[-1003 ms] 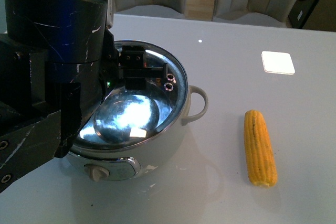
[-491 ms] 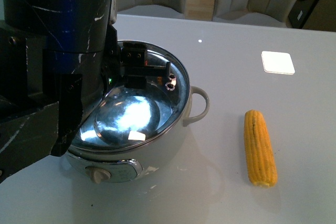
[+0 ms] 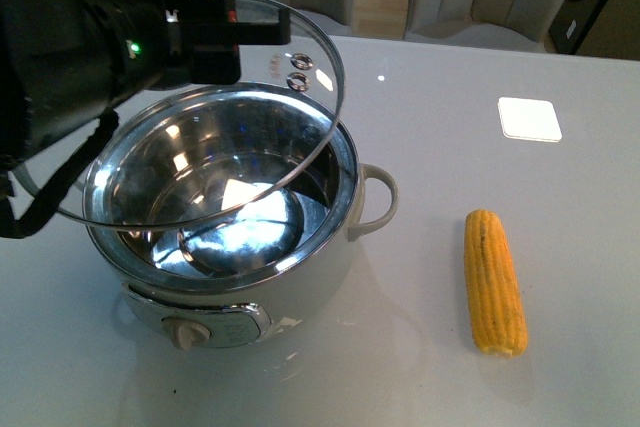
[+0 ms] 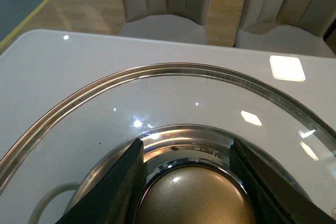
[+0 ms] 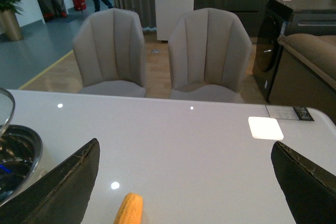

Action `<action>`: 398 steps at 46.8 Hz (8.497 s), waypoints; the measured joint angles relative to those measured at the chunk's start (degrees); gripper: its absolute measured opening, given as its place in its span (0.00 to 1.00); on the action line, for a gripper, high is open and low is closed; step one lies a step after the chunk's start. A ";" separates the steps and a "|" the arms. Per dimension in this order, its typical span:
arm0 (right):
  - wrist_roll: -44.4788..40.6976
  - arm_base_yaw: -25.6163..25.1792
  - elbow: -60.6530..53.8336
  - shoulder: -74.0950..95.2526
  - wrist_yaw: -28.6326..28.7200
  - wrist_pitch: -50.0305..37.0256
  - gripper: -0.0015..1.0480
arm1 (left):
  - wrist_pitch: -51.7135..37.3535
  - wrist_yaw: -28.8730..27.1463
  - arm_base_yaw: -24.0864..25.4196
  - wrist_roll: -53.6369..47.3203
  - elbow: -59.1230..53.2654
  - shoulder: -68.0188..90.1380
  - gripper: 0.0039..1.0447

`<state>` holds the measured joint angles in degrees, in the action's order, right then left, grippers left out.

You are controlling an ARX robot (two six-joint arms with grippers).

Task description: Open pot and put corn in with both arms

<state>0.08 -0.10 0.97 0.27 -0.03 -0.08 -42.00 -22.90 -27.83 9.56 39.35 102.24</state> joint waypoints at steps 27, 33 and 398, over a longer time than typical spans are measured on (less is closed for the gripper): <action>0.00 0.00 0.00 0.00 0.00 0.00 0.91 | -9.40 10.82 28.02 -6.56 -15.21 -9.99 0.41; 0.00 0.00 0.00 0.00 0.00 0.00 0.91 | -13.64 13.25 34.36 -7.85 -15.89 -7.28 0.41; 10.51 21.38 37.07 126.09 -12.85 -27.93 0.91 | 41.97 22.88 27.78 -9.09 -38.58 -101.92 0.93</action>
<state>10.59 21.28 38.04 126.37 -12.88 -28.01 -0.03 -0.01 -0.05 0.47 0.78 0.32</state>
